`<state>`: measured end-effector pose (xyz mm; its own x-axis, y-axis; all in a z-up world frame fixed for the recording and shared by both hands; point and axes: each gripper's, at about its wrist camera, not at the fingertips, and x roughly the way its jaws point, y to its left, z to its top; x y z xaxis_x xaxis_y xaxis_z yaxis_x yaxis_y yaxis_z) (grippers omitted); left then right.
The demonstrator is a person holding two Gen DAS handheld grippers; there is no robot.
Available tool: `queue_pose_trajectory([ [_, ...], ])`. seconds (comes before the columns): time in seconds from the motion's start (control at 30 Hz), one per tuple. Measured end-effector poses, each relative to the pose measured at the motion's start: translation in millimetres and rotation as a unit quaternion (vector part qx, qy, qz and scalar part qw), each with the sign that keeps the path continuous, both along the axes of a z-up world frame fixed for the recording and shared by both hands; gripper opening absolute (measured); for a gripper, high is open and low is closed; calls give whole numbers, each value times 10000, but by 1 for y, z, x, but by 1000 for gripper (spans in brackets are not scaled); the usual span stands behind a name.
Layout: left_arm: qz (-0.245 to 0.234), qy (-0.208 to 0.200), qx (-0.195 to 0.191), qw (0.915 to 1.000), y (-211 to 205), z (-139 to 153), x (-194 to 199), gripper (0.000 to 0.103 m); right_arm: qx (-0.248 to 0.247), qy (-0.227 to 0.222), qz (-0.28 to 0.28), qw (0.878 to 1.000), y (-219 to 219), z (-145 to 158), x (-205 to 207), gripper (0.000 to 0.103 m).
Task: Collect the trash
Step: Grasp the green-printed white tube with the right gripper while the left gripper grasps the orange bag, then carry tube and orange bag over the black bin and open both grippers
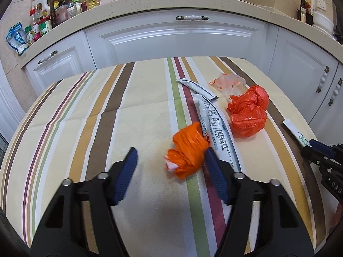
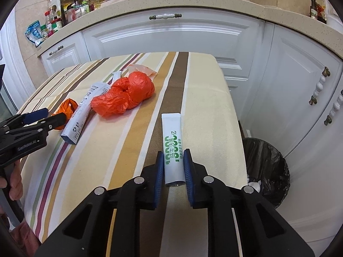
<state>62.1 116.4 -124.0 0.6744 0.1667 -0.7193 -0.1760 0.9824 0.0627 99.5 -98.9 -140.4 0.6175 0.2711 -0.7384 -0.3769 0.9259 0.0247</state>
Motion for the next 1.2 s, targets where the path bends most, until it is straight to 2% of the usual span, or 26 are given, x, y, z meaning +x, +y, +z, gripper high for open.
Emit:
queue_pose_trajectory([
  [0.07,-14,40,-15,10000,0,-1,1,46,34,-47,-24,10000,0,2,-2,20],
  [0.1,-26,73,-12,10000,0,-2,2,38,60,-67,-34,10000,1,3,-3,20],
  [0.57,26,-83,6,10000,1,3,-4,34,137,-312,-182,9993,0,11,-11,19],
  [0.87,34,-538,148,9984,-5,36,-17,34,237,-597,-248,9976,-2,29,-19,19],
  [1.2,-94,-969,103,9952,-20,74,-23,34,381,-990,-384,9936,-12,57,-26,19],
])
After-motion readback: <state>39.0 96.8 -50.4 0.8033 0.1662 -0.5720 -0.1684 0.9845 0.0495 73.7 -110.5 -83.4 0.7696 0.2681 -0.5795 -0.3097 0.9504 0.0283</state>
